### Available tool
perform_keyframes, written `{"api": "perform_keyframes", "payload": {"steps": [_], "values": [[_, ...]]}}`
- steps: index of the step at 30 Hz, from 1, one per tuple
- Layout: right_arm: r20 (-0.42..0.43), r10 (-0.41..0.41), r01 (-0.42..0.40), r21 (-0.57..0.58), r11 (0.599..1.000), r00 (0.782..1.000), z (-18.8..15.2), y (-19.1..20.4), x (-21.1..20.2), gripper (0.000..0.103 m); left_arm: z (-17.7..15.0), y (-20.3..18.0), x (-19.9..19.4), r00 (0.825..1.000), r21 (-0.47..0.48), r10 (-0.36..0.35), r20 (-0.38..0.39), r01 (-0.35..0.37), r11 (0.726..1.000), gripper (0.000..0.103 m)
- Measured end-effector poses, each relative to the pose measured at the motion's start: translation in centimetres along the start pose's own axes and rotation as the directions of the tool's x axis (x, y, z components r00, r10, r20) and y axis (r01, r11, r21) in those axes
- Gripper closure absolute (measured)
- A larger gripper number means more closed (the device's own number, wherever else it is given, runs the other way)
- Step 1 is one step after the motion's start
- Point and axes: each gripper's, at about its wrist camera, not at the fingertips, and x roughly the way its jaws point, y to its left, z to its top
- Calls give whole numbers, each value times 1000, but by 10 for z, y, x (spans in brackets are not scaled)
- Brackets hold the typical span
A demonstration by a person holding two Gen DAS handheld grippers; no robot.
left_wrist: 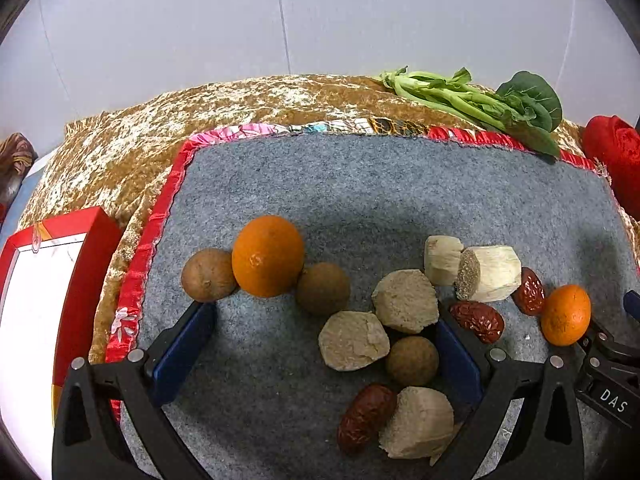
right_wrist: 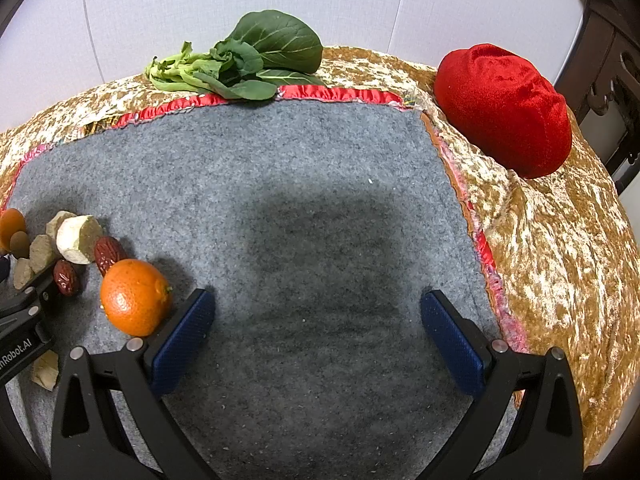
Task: Organize fruits
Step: 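Move both tools over the mat toward the two oranges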
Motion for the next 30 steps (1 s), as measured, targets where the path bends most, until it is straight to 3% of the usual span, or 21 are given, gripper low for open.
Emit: {"api": "perform_keyframes", "payload": {"steps": [17,20,24,27,30], "values": [[-3,-7,7,-4,1000,1000,4,2,2,0,3,2,-2,1000,11,-9,-18,9,1000,0],[-19,-1,1,-2,1000,1000,7,1,2,0,7,10,-22,999,35,-29,-14,30,999,1],[-22,74,-75,-48,996,997,19,-4,-14,1,5,26,-80,990,154,-11,141,-11,988,1],[125,139,-130,-82,988,982,21,-11,-55,0,-10,40,-111,971,268,-36,235,-29,963,0],[183,265,-245,-127,961,947,20,-13,-83,0,-21,55,-114,976,333,-46,211,-28,943,0]]}}
